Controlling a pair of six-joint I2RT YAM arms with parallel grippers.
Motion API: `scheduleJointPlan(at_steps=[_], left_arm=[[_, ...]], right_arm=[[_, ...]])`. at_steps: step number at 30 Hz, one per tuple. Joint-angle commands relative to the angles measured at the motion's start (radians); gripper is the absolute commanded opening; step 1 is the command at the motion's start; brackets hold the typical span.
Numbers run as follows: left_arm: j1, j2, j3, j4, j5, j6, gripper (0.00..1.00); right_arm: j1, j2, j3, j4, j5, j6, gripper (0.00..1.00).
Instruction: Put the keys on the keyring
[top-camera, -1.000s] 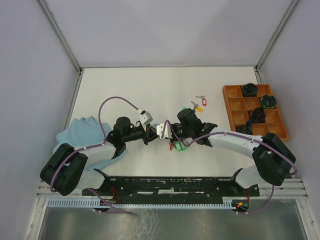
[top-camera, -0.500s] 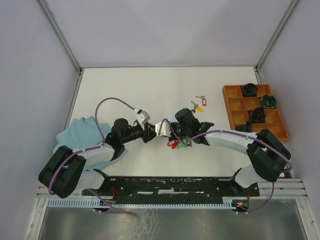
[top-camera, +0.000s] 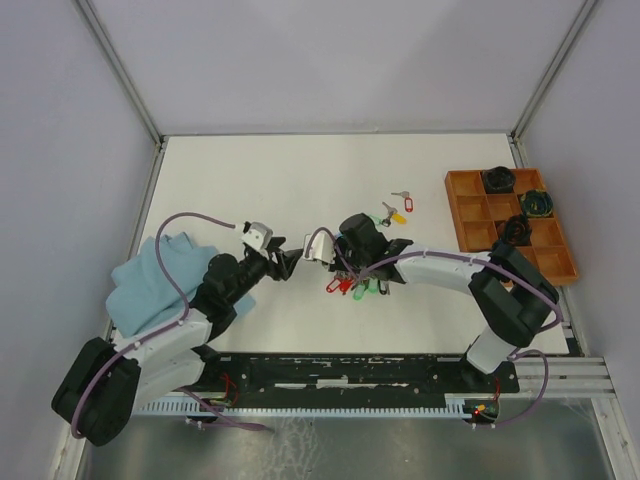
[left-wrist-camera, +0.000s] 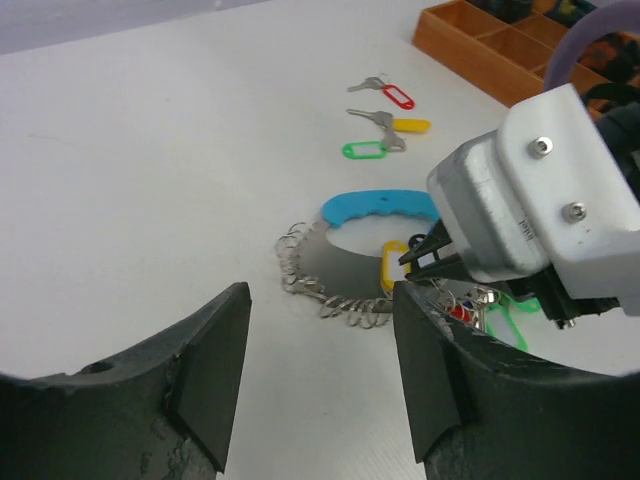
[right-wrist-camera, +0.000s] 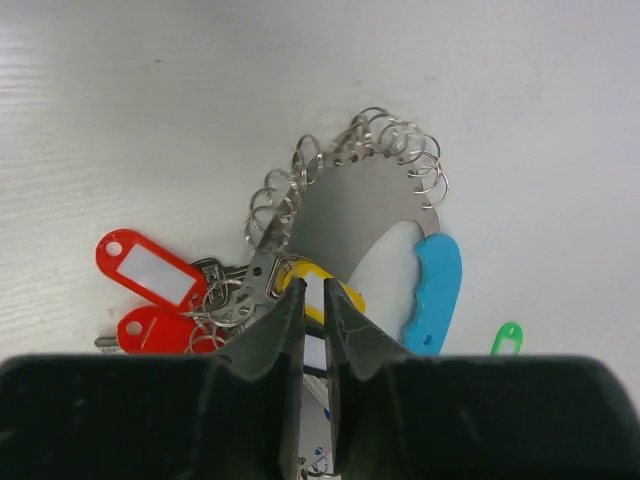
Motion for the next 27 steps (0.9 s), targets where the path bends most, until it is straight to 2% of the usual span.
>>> scheduleJointPlan(at_steps=[1, 5, 7, 9, 12, 14, 17, 19, 23, 27], left_arm=[[0.003, -0.058, -0.006, -0.034, -0.211, -0.096, 0.68], [0.002, -0.122, 0.001, -0.105, -0.273, -0.144, 0.74], [0.002, -0.166, 0.011, -0.159, -0.294, -0.154, 0.76], [0.003, -0.222, 0.011, -0.197, -0.310, -0.159, 0.79], [0.002, -0.318, 0.006, -0.257, -0.363, -0.197, 0.84], [0.002, -0.374, -0.006, -0.288, -0.392, -0.254, 0.88], [0.003, -0.452, 0.006, -0.382, -0.416, -0.386, 0.99], [0.002, -0.497, 0.041, -0.471, -0.425, -0.436, 0.99], [0.003, -0.592, 0.121, -0.652, -0.412, -0.491, 0.99], [0.002, -0.675, 0.230, -0.895, -0.406, -0.499, 0.99]], right_arm=[[-0.009, -0.011, -0.008, 0.102, 0.101, 0.080, 0.23], [-0.015, -0.051, -0.064, 0.170, 0.156, 0.182, 0.33], [-0.018, -0.080, -0.078, 0.166, 0.221, 0.241, 0.41], [-0.020, -0.115, -0.069, 0.118, 0.287, 0.311, 0.46], [-0.023, -0.165, -0.027, -0.047, 0.371, 0.422, 0.55], [-0.022, -0.200, -0.001, -0.129, 0.414, 0.512, 0.68], [-0.021, -0.250, 0.060, -0.256, 0.448, 0.670, 0.86], [-0.021, -0.277, 0.110, -0.335, 0.527, 0.770, 0.99], [-0.021, -0.318, 0.186, -0.529, 0.649, 0.875, 1.00], [-0.022, -0.432, 0.155, -0.637, 0.719, 0.938, 1.00]])
